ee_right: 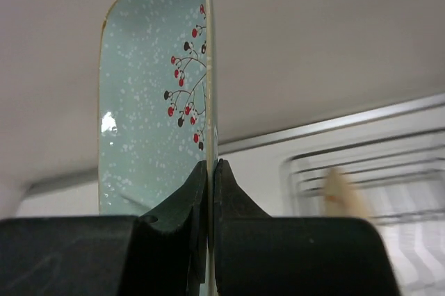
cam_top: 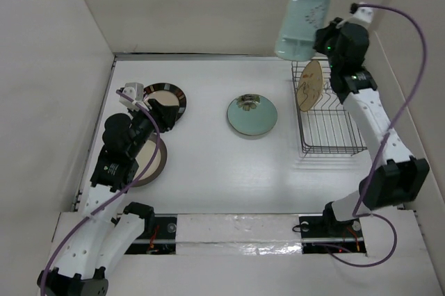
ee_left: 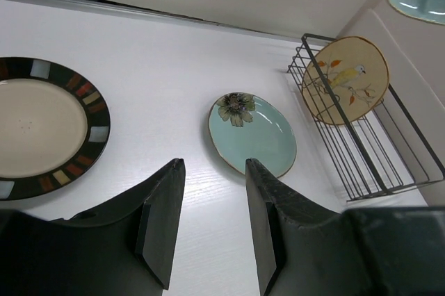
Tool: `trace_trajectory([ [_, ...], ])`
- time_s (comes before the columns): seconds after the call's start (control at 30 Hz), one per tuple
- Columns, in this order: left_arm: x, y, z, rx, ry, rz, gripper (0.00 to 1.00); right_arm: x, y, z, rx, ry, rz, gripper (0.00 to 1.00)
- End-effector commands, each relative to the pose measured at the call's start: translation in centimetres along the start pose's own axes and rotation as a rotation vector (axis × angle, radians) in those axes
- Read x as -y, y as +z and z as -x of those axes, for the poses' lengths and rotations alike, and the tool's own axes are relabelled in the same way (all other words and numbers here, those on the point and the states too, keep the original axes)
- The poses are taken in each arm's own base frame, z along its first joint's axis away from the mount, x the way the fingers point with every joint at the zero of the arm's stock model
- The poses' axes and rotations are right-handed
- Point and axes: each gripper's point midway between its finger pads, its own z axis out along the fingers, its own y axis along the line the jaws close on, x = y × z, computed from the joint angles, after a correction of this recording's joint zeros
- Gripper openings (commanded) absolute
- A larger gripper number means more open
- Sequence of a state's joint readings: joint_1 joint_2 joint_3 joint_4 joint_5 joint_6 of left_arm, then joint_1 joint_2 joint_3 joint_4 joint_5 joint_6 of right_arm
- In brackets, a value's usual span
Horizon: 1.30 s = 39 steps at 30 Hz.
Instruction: Load the plates into the dish rack
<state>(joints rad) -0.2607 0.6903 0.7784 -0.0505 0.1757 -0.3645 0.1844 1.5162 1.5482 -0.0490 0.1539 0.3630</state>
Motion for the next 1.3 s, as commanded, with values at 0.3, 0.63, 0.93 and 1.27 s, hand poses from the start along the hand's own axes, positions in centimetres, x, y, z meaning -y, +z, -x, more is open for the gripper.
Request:
trace_trajectory([
  [0.3,4.1,-2.3,2.6,0.103,0.044,-0.132,0.41,17.4,-6.7,9.8,0.157,-0.262,-0.619,0.00],
  [0.63,8.7,-6.4,4.4,0.180,0.059,-0.307,0.44,23.9,-5.1,10.5,0.179,-0.422,-0.638,0.00],
  [0.93,9.9,-9.2,5.1,0.229,0.062,-0.376,0.45,25.4,-4.2,10.5,0.017,-0.688,-0.667,0.00],
  [1.27,10.3,-9.5,4.6,0.212,0.063,-0.393,0.45,25.6,-1.9,4.8,-0.171,-0.910,-0.635,0.00],
])
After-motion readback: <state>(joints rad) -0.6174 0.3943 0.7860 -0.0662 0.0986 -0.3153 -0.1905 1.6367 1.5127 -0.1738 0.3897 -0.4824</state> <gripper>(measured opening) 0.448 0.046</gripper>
